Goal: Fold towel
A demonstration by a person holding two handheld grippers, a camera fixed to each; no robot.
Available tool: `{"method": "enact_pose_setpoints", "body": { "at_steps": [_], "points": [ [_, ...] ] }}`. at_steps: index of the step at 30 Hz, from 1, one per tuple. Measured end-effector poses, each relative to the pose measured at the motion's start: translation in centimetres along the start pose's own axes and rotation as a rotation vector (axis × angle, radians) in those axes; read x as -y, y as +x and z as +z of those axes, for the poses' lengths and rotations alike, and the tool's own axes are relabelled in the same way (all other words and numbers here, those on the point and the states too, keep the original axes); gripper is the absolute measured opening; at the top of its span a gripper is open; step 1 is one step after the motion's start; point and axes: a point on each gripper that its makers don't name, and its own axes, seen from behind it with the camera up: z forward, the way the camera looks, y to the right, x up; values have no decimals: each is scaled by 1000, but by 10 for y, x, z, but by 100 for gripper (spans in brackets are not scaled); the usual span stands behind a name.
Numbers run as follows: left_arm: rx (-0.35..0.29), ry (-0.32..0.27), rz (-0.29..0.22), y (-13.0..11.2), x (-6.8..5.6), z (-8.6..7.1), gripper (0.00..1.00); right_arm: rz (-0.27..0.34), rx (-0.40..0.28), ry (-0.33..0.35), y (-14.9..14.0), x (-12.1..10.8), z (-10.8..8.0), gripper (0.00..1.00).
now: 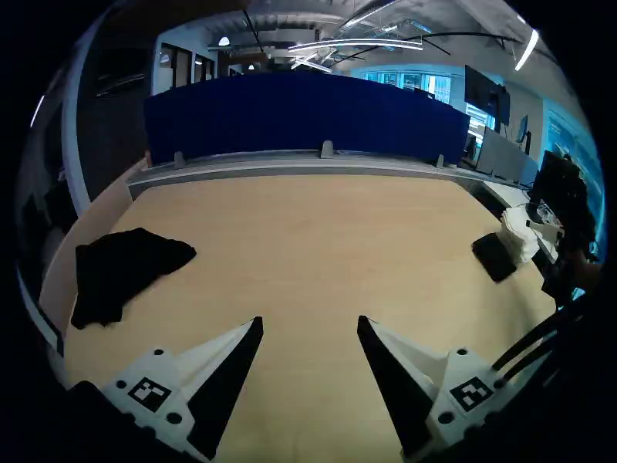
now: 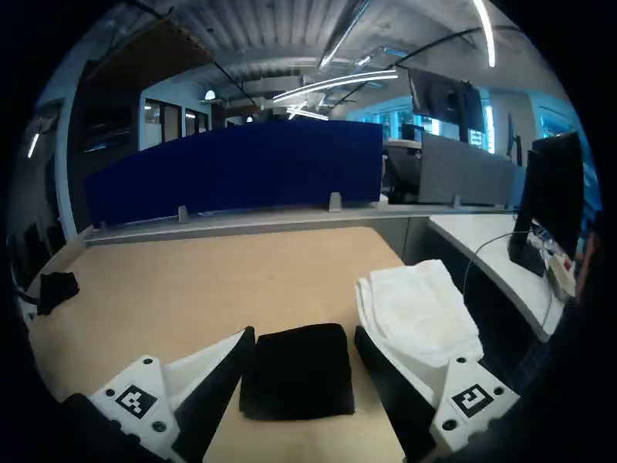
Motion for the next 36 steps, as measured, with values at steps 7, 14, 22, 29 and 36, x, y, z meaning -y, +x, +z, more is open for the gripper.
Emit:
{"method": "enact_pose_setpoints", "body": {
  "at_steps": [7, 14, 22, 29, 36],
  "points": [
    [-14, -4, -5, 1, 0, 0, 90, -13, -35, -5, 13, 8, -4, 100],
    [-55, -9, -25, 12, 1, 1, 90, -3, -188, -24, 61, 19, -18, 100],
    [-160, 8, -52, 43, 12, -2, 90, -45, -356, 3, 115, 47, -39, 100],
    [-282, 28, -46, 85, 22, -11, 90, -71, -380, 11, 134, 62, -41, 100],
    [-461, 87, -21, 149, 44, -31, 90, -83, -389, 3, 145, 81, -42, 100]
  ]
}}
